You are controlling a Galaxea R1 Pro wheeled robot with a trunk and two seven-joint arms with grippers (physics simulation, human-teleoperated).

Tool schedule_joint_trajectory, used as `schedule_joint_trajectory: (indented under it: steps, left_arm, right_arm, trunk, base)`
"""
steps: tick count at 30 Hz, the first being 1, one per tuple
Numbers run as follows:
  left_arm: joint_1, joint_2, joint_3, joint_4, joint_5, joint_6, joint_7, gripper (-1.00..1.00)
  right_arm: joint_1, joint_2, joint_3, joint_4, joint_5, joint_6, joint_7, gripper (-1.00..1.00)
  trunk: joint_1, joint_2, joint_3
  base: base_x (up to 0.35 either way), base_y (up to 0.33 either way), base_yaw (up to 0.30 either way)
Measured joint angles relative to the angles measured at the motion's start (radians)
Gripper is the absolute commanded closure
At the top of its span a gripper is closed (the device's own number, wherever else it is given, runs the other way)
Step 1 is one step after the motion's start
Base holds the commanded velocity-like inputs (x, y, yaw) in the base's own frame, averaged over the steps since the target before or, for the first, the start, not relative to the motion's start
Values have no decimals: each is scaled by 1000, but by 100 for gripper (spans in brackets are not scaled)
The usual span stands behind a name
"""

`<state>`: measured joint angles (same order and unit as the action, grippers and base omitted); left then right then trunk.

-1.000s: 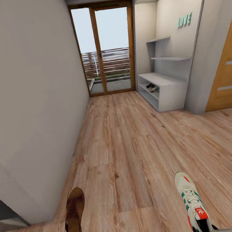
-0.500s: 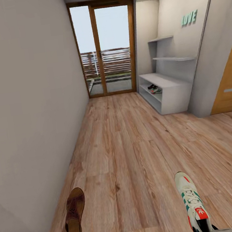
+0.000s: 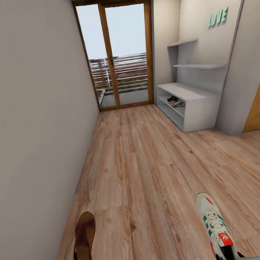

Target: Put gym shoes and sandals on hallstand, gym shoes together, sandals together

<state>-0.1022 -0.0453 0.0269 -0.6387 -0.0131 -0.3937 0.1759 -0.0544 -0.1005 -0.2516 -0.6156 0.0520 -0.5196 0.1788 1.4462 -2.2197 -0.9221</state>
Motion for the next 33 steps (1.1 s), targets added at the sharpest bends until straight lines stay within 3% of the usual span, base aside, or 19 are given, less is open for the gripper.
schedule_joint_trajectory:
  steps: [33]
  left_arm:
    - [0, 0, 0, 0, 0, -3, 0, 100]
  right_arm:
    - [0, 0, 0, 0, 0, 0, 2, 100]
  trunk:
    - [0, 0, 0]
  base:
    - [340, 0, 15]
